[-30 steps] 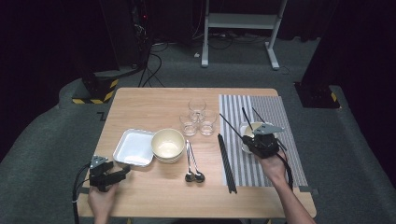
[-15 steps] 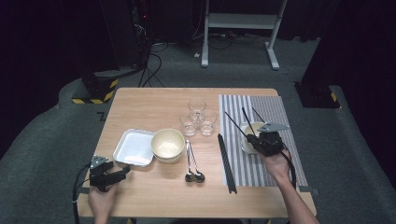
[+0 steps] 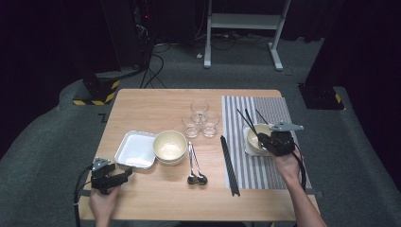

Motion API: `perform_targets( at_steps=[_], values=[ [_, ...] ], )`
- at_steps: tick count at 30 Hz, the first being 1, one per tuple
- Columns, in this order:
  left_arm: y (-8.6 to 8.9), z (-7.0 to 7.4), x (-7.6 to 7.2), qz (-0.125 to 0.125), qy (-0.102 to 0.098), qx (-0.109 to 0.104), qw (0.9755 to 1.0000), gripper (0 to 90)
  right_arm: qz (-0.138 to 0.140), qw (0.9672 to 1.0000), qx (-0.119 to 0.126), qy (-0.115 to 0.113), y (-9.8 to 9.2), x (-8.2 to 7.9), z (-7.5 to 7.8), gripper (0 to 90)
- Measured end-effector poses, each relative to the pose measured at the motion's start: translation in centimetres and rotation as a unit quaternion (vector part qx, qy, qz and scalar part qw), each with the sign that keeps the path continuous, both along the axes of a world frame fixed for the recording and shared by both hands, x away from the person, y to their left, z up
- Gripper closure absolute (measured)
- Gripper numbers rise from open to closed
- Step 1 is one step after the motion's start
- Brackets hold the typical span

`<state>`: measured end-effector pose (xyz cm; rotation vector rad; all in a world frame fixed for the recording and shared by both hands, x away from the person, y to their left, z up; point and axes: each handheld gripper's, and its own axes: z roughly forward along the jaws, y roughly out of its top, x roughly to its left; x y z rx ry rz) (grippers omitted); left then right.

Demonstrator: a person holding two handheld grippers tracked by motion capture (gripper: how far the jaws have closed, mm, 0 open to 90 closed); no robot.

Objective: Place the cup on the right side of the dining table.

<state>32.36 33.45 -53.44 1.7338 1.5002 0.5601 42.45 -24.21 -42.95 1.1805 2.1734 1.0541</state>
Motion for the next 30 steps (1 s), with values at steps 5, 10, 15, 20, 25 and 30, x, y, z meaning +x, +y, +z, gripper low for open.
perform_targets(
  at_steps=[5, 10, 15, 20, 25, 30],
  values=[
    [0.0, 0.0, 0.0, 0.002, 0.000, -0.001, 1.0000, 19.1, -0.009, 1.0000, 0.001, 0.000, -0.7, 0.3, 0.2, 85.9],
    [0.0, 0.0, 0.0, 0.001, 0.000, -0.003, 1.0000, 19.1, -0.021, 0.9998, -0.003, 0.000, -1.4, 0.6, 0.4, 85.9],
    [0.0, 0.0, 0.0, 0.001, 0.000, -0.003, 1.0000, 19.1, -0.031, 0.9995, -0.001, 0.001, -2.1, 1.1, 0.5, 85.9],
    [0.0, 0.0, 0.0, 0.002, 0.000, -0.003, 1.0000, 19.2, -0.042, 0.9991, 0.003, 0.006, -3.0, 1.6, 0.4, 85.9],
    [0.0, 0.0, 0.0, 0.002, 0.000, -0.001, 1.0000, 19.2, -0.048, 0.9989, 0.005, 0.004, -3.4, 1.7, 0.4, 85.9],
    [0.0, 0.0, 0.0, 0.002, 0.000, -0.003, 1.0000, 19.2, -0.058, 0.9983, 0.004, 0.002, -4.0, 1.9, 0.6, 85.9]
  ],
)
